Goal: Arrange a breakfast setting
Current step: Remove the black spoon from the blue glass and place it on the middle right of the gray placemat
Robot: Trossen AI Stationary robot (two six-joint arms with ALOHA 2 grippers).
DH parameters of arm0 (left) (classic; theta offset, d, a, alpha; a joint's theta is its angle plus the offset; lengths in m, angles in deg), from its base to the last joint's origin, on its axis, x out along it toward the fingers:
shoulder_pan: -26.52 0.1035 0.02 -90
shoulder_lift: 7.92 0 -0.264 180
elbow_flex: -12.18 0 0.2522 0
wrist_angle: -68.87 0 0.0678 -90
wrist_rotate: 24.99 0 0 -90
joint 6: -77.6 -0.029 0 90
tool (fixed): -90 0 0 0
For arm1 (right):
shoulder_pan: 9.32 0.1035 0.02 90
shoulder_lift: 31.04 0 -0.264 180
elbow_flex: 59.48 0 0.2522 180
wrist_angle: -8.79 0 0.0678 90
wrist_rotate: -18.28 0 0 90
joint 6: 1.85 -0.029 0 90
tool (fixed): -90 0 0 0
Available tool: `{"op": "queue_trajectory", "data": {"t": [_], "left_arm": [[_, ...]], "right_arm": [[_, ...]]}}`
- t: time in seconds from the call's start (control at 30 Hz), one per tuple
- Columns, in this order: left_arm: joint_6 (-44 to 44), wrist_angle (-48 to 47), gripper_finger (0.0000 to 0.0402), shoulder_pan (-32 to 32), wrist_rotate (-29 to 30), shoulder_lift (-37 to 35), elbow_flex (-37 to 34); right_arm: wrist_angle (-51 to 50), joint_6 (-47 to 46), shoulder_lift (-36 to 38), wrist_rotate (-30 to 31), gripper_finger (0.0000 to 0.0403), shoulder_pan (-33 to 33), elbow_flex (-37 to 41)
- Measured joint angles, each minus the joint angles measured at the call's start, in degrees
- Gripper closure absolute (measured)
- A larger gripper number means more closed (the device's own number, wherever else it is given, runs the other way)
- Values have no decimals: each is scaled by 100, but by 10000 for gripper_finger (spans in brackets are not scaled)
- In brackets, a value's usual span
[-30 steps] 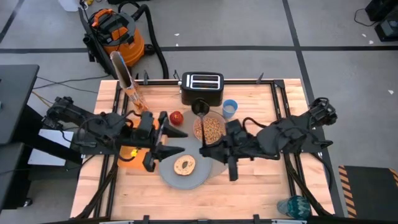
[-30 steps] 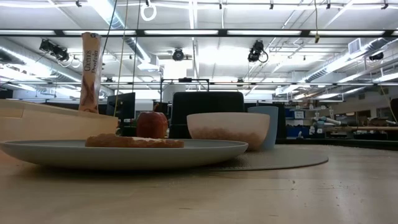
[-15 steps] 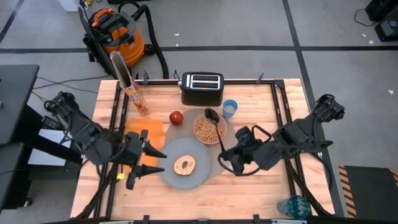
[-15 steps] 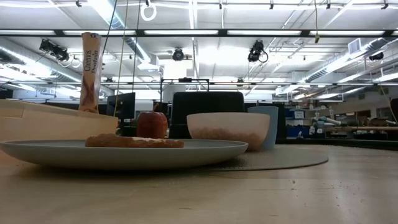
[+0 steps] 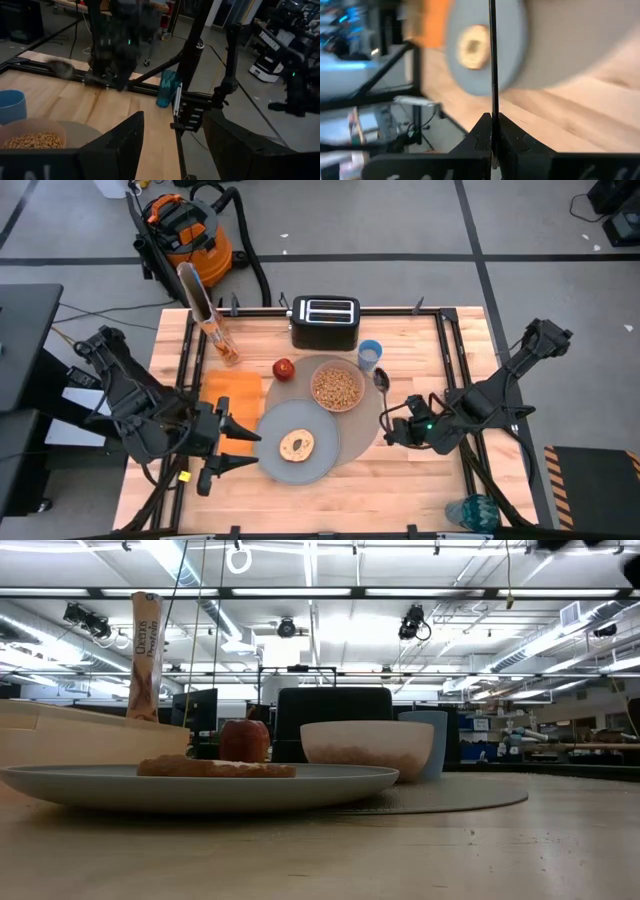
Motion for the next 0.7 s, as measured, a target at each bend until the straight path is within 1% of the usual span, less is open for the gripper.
{"op": "queue_trajectory", "data": {"t": [0.1,0.17,0.27,0.33,0.37,0.43,0.5,0.6,0.7], "left_arm": [[-15,107,191,4,38,59,0],[-19,144,191,4,38,64,0],[-36,210,191,72,47,92,4],[-52,193,191,80,48,97,2],[-53,203,191,83,64,96,2],[-96,209,191,81,66,93,2],[-149,209,191,79,62,95,2],[-157,240,191,76,62,95,4],[-178,238,191,81,68,95,3]], "right_arm": [[453,-870,23,-351,390,-36,692],[1041,-1144,-21,-608,390,-75,1145],[1821,-1520,-38,-751,390,-139,1809],[2226,-1712,-38,-858,390,-267,2151],[2306,-1789,-38,-1005,390,-361,2285],[2288,-1893,-91,-1520,390,-603,2464],[2289,-1874,-167,-1848,390,-845,2539],[2440,-1699,-206,-2092,390,-1238,2607],[2795,-1448,-208,-2220,390,-1610,2635]]}}
